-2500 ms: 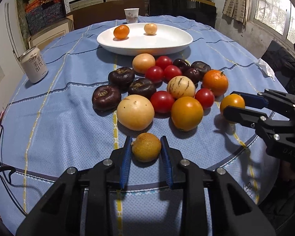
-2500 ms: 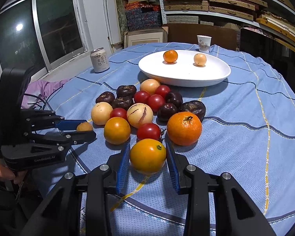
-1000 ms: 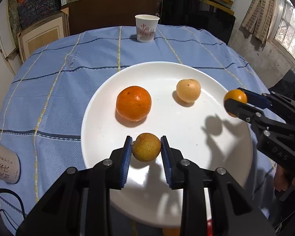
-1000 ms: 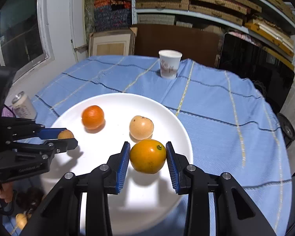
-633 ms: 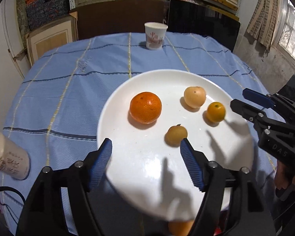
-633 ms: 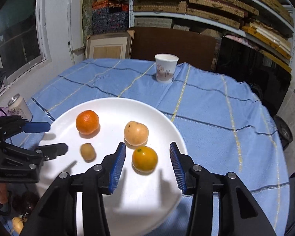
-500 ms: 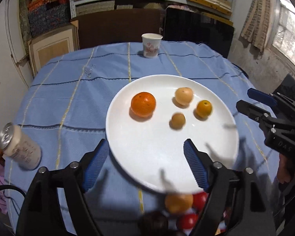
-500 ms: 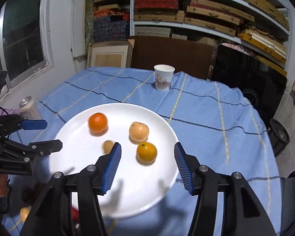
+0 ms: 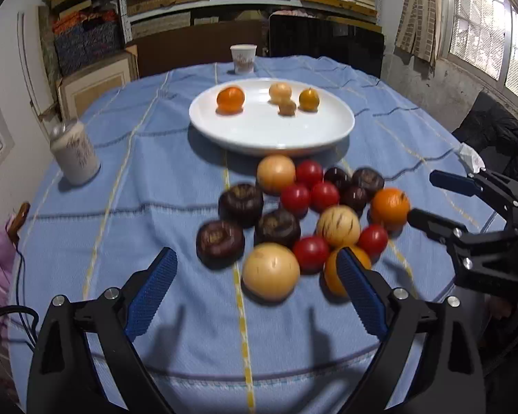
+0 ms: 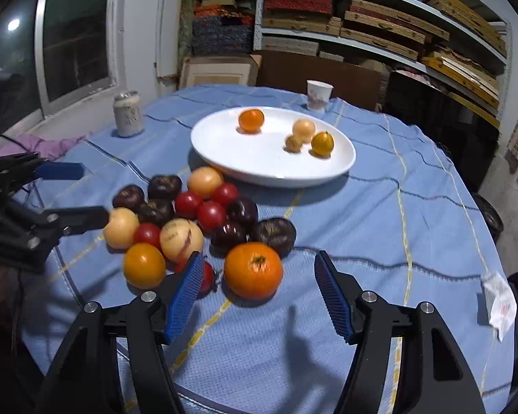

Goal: Organize fruits
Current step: 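Place the yellow fruit and tangerine onto the white plate, opening both grippers, then grasp a pale pear with the left gripper while the right gripper grasps an orange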

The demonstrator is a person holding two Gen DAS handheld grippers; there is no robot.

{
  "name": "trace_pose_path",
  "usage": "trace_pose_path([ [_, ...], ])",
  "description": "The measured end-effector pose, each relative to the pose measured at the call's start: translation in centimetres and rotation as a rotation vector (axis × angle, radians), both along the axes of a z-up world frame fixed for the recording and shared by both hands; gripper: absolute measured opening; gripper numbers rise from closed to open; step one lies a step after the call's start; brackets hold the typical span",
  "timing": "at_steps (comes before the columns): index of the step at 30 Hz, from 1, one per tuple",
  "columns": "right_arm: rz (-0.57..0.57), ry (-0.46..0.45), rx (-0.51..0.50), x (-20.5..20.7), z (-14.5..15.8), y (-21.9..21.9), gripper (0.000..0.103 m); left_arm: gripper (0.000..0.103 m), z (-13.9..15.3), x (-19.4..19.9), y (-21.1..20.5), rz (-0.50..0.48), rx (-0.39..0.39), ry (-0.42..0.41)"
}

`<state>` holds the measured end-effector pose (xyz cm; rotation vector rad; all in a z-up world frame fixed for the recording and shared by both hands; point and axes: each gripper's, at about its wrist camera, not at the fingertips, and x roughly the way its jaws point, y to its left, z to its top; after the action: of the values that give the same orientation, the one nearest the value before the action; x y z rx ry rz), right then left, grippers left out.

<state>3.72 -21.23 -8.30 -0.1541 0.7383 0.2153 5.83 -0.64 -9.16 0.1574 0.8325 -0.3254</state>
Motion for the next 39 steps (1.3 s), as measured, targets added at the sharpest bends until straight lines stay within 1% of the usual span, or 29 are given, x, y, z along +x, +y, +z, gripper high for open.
trace_pose_path([
  [4, -0.049, 0.018, 0.013, 0.7, -0.6, 0.0, 0.067, 0.091, -1.4, -1.0, 0.5, 0.015, 0.014, 0.024],
  [7, -0.084, 0.047, 0.022, 1.8, -0.9, -0.1, 0.067, 0.091, -1.5, -0.9, 0.5, 0.024, 0.026, 0.023],
  [9, -0.109, 0.053, 0.01, 2.3, -1.4, 0.0, 0.067, 0.091, -1.5, -0.9, 0.3, 0.027, 0.032, 0.02],
  [12, -0.093, 0.055, 0.004, 2.5, -1.8, 0.3, 0.066, 0.091, -1.6, -0.6, 0.0, 0.03, 0.046, 0.015],
  [13, -0.081, 0.052, -0.003, 2.3, -1.8, 0.5, 0.063, 0.091, -1.5, -0.5, -0.1, 0.032, 0.049, 0.012],
  [15, -0.044, 0.053, -0.005, 2.1, -1.9, 0.8, 0.052, 0.091, -1.7, -0.2, -0.2, 0.042, 0.061, 0.01],
  [16, -0.028, 0.047, 0.0, 2.0, -1.9, 0.9, 0.04, 0.091, -1.8, 0.1, -0.1, 0.05, 0.063, 0.016],
  [19, -0.035, 0.034, 0.053, 1.7, -1.6, 0.1, 0.039, 0.091, -2.2, 0.6, 0.0, 0.07, 0.054, 0.027],
  [21, -0.037, 0.025, 0.125, 1.5, -1.3, -0.9, 0.038, 0.091, -2.4, 0.8, -0.1, 0.074, 0.056, 0.033],
  [22, -0.029, 0.006, 0.16, 1.2, -1.0, -1.4, 0.038, 0.091, -2.4, 0.9, -0.1, 0.074, 0.057, 0.033],
  [24, -0.022, -0.026, 0.174, 0.6, -0.7, -1.4, 0.038, 0.091, -2.4, 0.9, -0.3, 0.073, 0.063, 0.028],
  [27, -0.024, -0.031, 0.187, 0.5, -0.6, -1.6, 0.037, 0.091, -2.5, 1.0, -0.5, 0.074, 0.07, 0.026],
  [28, -0.029, -0.033, 0.193, 0.5, -0.5, -1.7, 0.033, 0.091, -2.5, 1.0, -0.6, 0.075, 0.073, 0.024],
  [29, -0.029, -0.039, 0.2, 0.4, -0.5, -1.9, 0.021, 0.091, -2.5, 1.0, -0.6, 0.077, 0.077, 0.021],
  [32, -0.031, -0.032, 0.208, 0.6, -0.5, -1.9, 0.022, 0.091, -2.7, 1.2, -0.7, 0.086, 0.093, 0.02],
  [34, -0.027, 0.007, 0.193, 1.1, -0.9, -1.7, 0.024, 0.091, -3.0, 1.5, -0.7, 0.092, 0.101, 0.026],
  [35, -0.024, 0.022, 0.182, 1.2, -1.1, -1.5, 0.027, 0.091, -3.2, 1.6, -0.8, 0.093, 0.103, 0.028],
  [36, -0.019, 0.029, 0.168, 1.1, -1.2, -1.3, 0.035, 0.091, -3.3, 1.8, -0.9, 0.091, 0.109, 0.032],
  [37, -0.013, 0.029, 0.157, 1.0, -1.2, -1.1, 0.055, 0.091, -3.5, 1.9, -0.9, 0.089, 0.111, 0.038],
  [38, -0.019, 0.02, 0.138, 0.8, -1.2, -1.0, 0.068, 0.091, -3.6, 2.0, -0.9, 0.085, 0.113, 0.047],
  [39, -0.033, 0.004, 0.122, 0.4, -1.0, -1.1, 0.069, 0.091, -3.7, 2.1, -1.0, 0.083, 0.113, 0.056],
])
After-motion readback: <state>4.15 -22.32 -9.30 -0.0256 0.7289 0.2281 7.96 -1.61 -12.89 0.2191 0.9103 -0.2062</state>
